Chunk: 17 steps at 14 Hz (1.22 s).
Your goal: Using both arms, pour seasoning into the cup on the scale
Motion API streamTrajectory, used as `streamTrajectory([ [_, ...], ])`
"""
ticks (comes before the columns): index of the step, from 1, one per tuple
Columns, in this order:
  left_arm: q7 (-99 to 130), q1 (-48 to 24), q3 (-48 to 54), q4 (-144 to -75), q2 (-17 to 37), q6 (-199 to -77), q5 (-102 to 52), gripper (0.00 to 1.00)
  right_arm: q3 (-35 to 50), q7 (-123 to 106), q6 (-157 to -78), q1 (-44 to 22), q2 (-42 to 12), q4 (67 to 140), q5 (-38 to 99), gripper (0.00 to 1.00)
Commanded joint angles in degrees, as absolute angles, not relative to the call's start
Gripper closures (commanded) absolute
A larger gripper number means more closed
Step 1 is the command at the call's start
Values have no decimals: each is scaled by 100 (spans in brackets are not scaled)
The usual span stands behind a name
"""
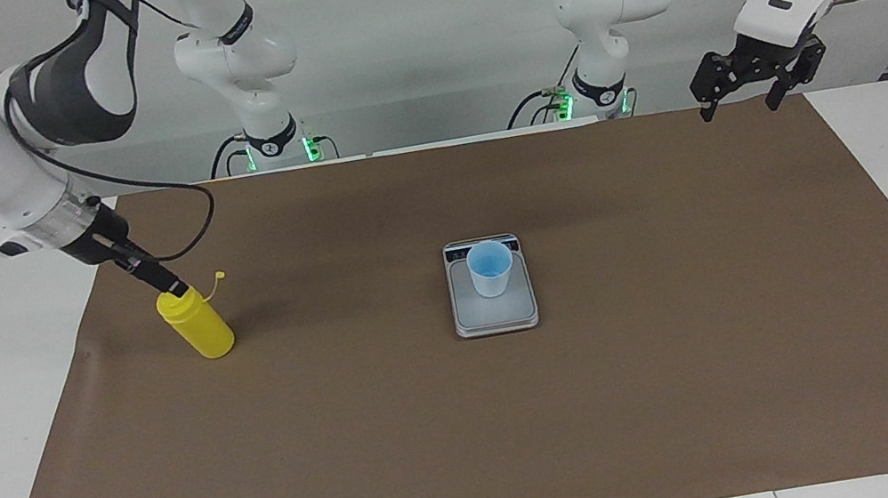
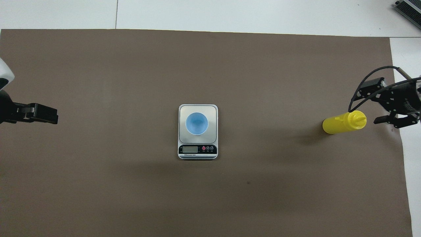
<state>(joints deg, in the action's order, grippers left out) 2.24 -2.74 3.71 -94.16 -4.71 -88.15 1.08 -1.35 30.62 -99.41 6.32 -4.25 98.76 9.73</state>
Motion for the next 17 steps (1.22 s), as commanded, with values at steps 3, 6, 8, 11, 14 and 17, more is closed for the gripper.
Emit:
streamTrajectory([
  [3, 281, -202, 422, -9536, -615, -8780, 114, 0, -123, 2541, -9923, 36, -106, 9941, 668, 0],
  [6, 281, -202, 422, -9536, -615, -8780, 114, 0, -106, 2540, -9827, -280, -62, 9572, 659, 0],
  [8, 281, -211, 422, -9536, -615, -8780, 114, 0, -71, 2531, -9590, -491, 9, 9431, 511, 0],
  [11, 281, -202, 422, -9536, -615, -8780, 114, 0, -35, 2523, -9492, -659, 114, 9344, 396, 0],
  [14, 281, -211, 422, -9536, -615, -8780, 114, 0, 105, 2444, -8967, -650, -26, 8774, 185, 0],
  [17, 281, -202, 422, -9536, -615, -8780, 114, 0, 123, 2312, -8737, -659, -18, 8745, 176, 0],
])
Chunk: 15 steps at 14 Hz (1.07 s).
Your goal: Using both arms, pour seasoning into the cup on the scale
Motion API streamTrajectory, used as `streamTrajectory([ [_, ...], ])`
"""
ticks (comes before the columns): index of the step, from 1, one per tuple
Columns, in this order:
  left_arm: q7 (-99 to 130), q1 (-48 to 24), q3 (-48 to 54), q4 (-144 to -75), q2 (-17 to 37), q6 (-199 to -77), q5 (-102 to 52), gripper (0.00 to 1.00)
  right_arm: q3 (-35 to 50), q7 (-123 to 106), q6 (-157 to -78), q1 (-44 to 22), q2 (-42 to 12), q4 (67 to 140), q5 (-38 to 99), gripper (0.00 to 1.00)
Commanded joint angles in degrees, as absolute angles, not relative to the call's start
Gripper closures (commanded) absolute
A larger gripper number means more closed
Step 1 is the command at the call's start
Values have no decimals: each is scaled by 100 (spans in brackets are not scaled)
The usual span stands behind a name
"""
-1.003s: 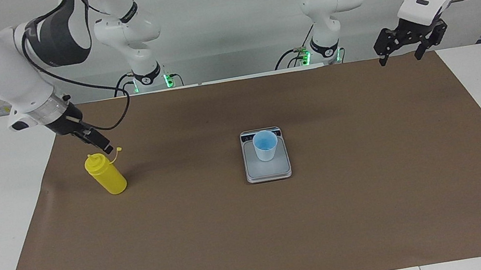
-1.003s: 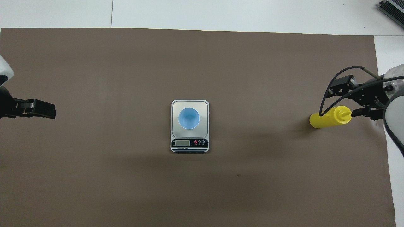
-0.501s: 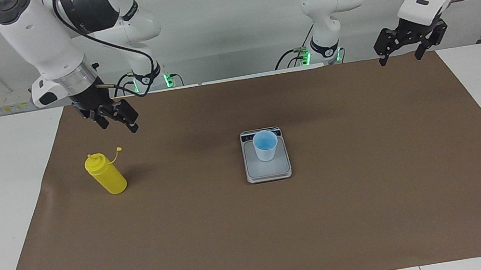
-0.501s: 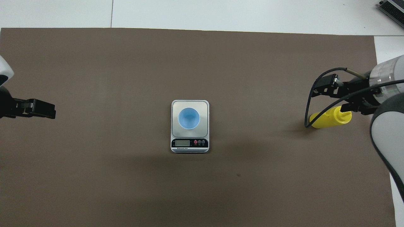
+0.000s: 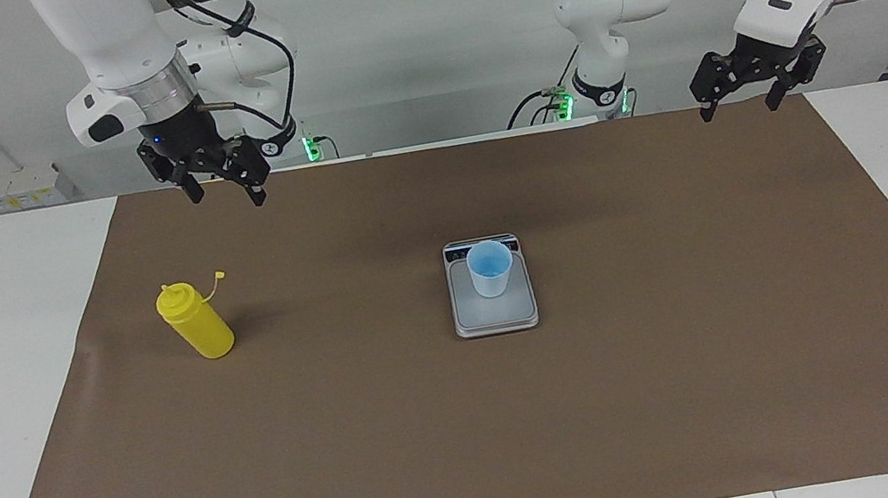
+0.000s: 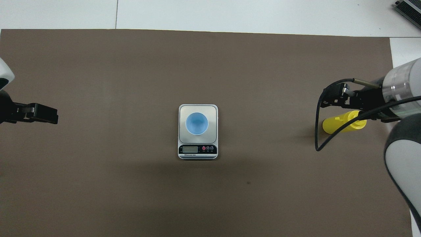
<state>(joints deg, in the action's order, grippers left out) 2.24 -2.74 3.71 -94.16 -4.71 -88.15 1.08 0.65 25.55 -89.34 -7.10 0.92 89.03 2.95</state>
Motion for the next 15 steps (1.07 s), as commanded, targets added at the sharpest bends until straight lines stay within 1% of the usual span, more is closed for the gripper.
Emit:
streamTrajectory([
  [1, 281, -211, 422, -9536, -615, -8780, 114, 0, 123, 2172, -8684, -650, 0, 8771, 176, 0],
  [5, 281, -211, 422, -9536, -615, -8789, 114, 0, 106, 1837, -8684, -563, 35, 8894, 193, 0],
  [12, 281, -211, 422, -9536, -615, -8780, 114, 0, 62, 1802, -8719, -492, 26, 8903, 229, 0],
  [15, 273, -202, 422, -9536, -615, -8771, 114, 0, 53, 1407, -8771, -483, 26, 8912, 167, 0],
])
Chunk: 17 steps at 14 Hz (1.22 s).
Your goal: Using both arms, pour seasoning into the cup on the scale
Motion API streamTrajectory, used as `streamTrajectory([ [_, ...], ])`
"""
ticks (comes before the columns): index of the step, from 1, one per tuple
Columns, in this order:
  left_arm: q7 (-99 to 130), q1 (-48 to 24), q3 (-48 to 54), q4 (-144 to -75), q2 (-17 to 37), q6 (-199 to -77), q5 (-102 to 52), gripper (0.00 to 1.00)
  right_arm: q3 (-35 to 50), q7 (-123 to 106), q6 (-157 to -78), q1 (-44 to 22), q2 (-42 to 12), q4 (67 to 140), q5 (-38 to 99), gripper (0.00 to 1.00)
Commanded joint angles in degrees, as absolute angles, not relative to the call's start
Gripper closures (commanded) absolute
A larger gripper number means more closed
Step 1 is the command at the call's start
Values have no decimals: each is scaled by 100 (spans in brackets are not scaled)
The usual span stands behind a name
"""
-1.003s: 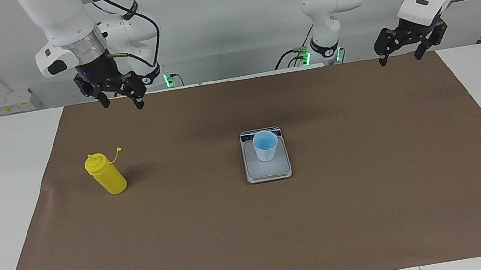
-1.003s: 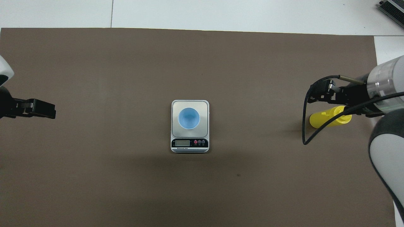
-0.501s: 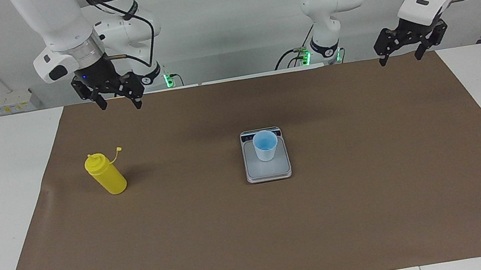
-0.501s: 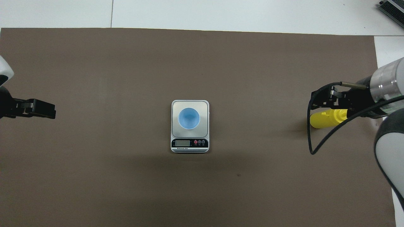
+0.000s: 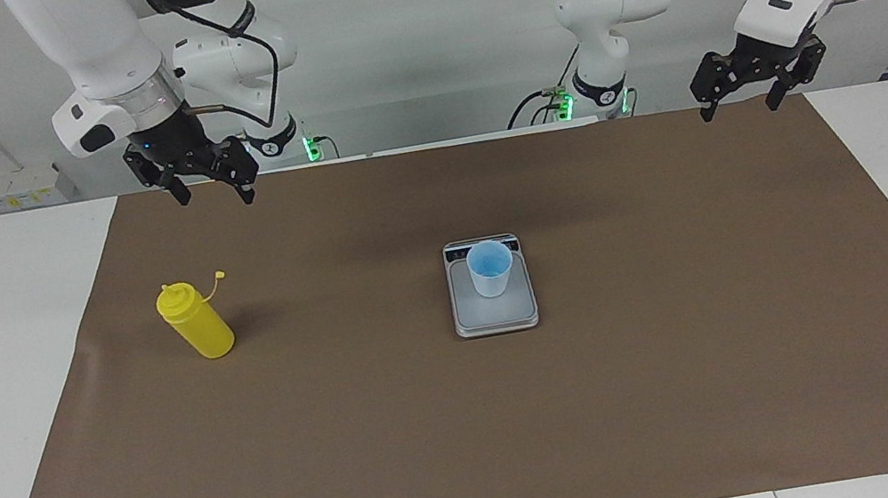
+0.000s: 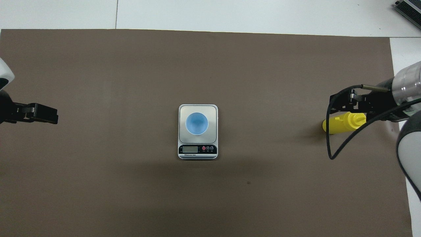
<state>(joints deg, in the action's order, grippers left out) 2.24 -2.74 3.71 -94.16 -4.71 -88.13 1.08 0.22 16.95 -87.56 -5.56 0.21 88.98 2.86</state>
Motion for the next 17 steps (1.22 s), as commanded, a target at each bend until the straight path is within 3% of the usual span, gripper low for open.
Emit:
streamTrajectory([
  [1, 281, -159, 422, -9536, -615, -8780, 114, 0, 53, 1406, -8771, -483, 26, 8912, 167, 0],
  [6, 246, -96, 492, -9545, -615, -8859, 105, 0, 53, 1363, -8798, -492, 26, 8921, 158, 0],
  [9, 211, -97, 737, -9177, -457, -8606, 149, 0, 61, 1073, -8895, -536, 26, 8938, -183, 0],
  [17, 141, -97, 809, -9378, -571, -8781, 62, 0, 70, 1107, -8877, -554, 44, 8956, -167, 0],
])
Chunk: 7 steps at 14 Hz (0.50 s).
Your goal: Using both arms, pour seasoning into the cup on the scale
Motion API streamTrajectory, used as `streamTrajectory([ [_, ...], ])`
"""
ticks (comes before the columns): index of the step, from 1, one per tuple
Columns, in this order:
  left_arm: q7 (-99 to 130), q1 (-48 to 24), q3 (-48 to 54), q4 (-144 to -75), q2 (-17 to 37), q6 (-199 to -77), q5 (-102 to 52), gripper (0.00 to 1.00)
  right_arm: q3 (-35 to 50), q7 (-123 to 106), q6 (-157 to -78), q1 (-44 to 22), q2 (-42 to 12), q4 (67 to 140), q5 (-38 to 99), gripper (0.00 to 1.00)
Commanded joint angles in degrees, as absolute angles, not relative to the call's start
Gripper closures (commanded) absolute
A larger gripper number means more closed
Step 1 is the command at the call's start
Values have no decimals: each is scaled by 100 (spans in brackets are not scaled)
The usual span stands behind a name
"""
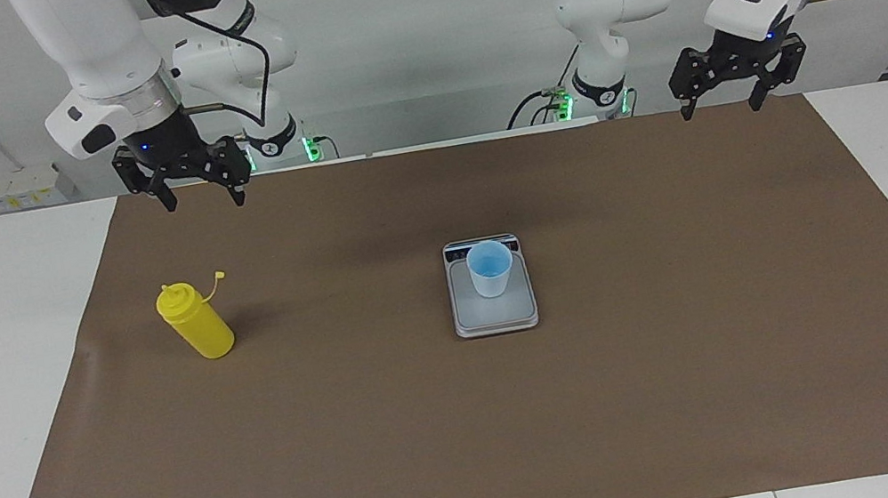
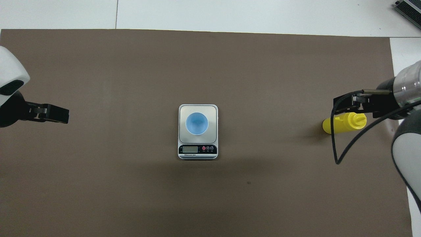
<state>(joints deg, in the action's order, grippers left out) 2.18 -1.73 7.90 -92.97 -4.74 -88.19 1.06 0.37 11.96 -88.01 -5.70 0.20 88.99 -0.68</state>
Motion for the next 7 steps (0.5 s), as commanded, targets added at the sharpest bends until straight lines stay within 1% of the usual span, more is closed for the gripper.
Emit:
streamTrajectory([
  [1, 193, -71, 800, -9369, -571, -8815, 27, 0, 70, 1107, -8886, -545, 44, 8947, -150, 0],
  [3, 124, 209, 747, -9308, -554, -9025, -376, 0, 70, 1107, -8886, -545, 44, 8947, -132, 0],
  [7, 132, 97, 756, -9334, -571, -9000, -352, 0, 70, 1081, -8886, -475, 44, 8947, -97, 0],
])
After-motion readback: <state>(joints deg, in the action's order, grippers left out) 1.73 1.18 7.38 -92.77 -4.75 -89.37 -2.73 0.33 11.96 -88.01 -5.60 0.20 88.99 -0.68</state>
